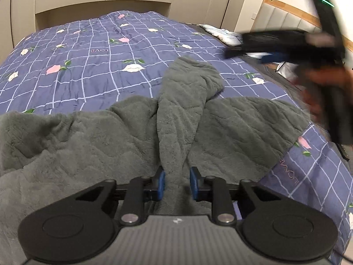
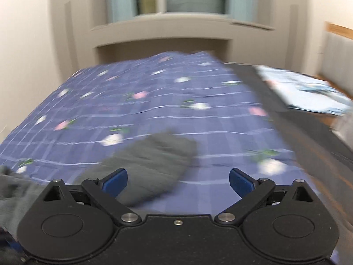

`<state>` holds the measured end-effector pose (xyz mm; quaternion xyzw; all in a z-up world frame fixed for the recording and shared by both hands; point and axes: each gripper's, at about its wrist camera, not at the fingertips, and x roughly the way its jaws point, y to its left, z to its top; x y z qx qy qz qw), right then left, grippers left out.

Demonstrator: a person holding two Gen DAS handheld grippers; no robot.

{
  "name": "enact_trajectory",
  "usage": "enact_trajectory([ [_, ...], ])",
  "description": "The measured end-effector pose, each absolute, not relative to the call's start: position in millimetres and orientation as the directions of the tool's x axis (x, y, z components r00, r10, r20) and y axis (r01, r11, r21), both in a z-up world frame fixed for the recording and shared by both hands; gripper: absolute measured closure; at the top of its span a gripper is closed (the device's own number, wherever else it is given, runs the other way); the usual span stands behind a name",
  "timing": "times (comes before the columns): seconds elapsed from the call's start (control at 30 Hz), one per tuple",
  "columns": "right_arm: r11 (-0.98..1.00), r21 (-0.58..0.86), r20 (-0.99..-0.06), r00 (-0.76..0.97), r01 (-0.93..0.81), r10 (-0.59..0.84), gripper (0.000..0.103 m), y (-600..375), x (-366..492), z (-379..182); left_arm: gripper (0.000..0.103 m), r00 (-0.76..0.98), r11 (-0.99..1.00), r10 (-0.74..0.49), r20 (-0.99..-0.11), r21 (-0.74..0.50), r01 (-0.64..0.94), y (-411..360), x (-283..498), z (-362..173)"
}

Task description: Fold towel

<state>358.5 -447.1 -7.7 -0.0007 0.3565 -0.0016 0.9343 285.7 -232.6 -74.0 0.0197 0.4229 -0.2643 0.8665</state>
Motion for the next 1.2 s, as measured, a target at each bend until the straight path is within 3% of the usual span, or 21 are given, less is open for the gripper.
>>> enact_trajectory([
  [0.23,0.996,-0.045,-0.801,0.598,-0.075,0.009,0.004,-370,432,-39,0.081,0.508,0.868,-0.434,-0.744,-0.192,0.459,-232,286,-73],
  [0.3,0.992,-0.091,-0.82,0.572,-0.088,-0.024,0.005,-357,438,-47,0.089,0.511,0.87,-0.425,-0.747,-0.181,0.458,-232,285,-72],
  [0.37,0.986,-0.133,-0.826,0.56,-0.096,-0.057,0.022,-351,437,-51,0.093,0.523,0.872,-0.418,-0.743,-0.166,0.461,-233,285,-70],
  [0.43,0.987,-0.141,-0.812,0.58,-0.081,-0.069,0.033,-355,429,-48,0.095,0.538,0.874,-0.412,-0.736,-0.153,0.46,-234,284,-67],
  [0.5,0.992,-0.118,-0.797,0.6,-0.047,-0.066,0.064,-367,421,-43,0.097,0.559,0.875,-0.407,-0.723,-0.133,0.466,-235,280,-63],
  [0.53,0.995,-0.096,-0.789,0.612,-0.029,-0.058,0.086,-375,416,-39,0.097,0.568,0.873,-0.406,-0.716,-0.121,0.472,-236,277,-61],
  [0.57,0.997,-0.076,-0.778,0.626,-0.008,-0.054,0.094,-383,411,-35,0.097,0.576,0.87,-0.407,-0.709,-0.108,0.481,-237,274,-57],
  [0.77,0.988,0.073,-0.664,0.745,0.136,-0.054,0.097,-436,342,-11,0.097,0.627,0.847,-0.397,-0.671,-0.005,0.531,-250,258,-44],
  [1.0,0.85,0.418,-0.609,0.793,0.319,0.002,0.097,-495,255,-38,0.097,0.612,0.825,-0.383,-0.691,0.042,0.564,-258,246,-56],
  [1.2,0.763,0.524,-0.619,0.785,0.379,0.034,0.071,-522,233,-70,0.097,0.595,0.817,-0.359,-0.719,0.067,0.573,-259,240,-69],
])
